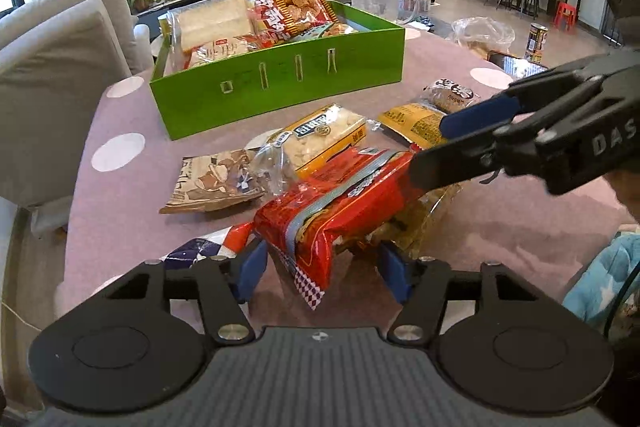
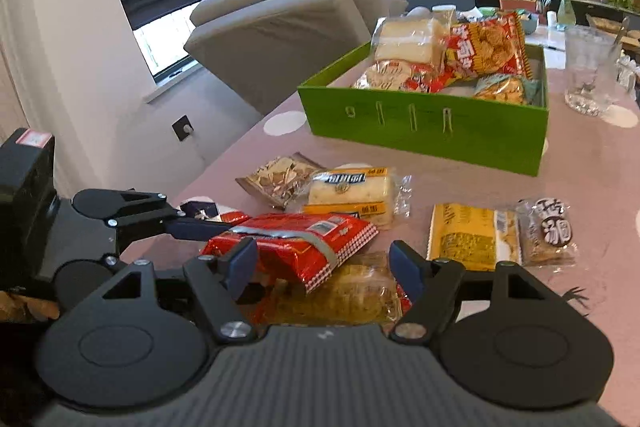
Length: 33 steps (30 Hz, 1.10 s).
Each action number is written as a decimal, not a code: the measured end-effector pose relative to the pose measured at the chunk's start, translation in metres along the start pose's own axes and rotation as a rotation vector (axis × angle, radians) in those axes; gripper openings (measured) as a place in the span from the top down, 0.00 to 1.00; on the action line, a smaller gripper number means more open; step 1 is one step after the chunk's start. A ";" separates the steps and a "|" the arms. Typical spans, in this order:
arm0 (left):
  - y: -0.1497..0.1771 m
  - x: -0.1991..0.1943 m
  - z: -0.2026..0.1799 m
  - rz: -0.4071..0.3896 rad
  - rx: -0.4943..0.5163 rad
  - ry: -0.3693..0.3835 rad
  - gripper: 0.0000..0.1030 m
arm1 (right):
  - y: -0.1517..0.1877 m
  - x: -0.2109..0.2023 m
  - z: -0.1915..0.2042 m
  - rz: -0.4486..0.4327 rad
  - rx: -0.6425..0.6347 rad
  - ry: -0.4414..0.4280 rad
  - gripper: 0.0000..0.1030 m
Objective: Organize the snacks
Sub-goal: 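Lower both grippers onto the red wafer pack on the table, then grasp and lift the red wafer pack with the right gripper while the left grips it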
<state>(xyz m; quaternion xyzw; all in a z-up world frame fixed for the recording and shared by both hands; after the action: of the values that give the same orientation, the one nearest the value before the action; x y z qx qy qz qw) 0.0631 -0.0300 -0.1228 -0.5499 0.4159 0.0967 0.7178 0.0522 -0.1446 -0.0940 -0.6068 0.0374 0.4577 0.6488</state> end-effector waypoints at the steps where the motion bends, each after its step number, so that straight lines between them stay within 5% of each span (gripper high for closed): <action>1: 0.000 0.000 -0.001 -0.001 0.002 0.005 0.46 | 0.001 0.002 0.000 0.005 0.004 0.000 0.45; 17: -0.005 0.003 0.005 -0.027 -0.021 -0.005 0.48 | -0.002 0.012 -0.006 0.002 0.027 0.062 0.45; 33: -0.054 0.010 0.038 -0.115 -0.102 -0.086 0.48 | -0.031 0.009 -0.020 -0.098 0.118 0.062 0.45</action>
<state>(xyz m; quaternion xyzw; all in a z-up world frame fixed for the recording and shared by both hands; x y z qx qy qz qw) 0.1203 -0.0206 -0.0902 -0.6041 0.3469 0.0996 0.7105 0.0870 -0.1510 -0.0817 -0.5825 0.0544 0.4034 0.7036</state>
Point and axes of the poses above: each gripper's, at about its wrist camera, not at the fingertips, and x roughly the way its jaws point, z to its left, y to its underside, the point moved 9 cm from there along x, roughly the way its jaws point, and after that the axes turned 1 degree about z, right-handed, at the moved point
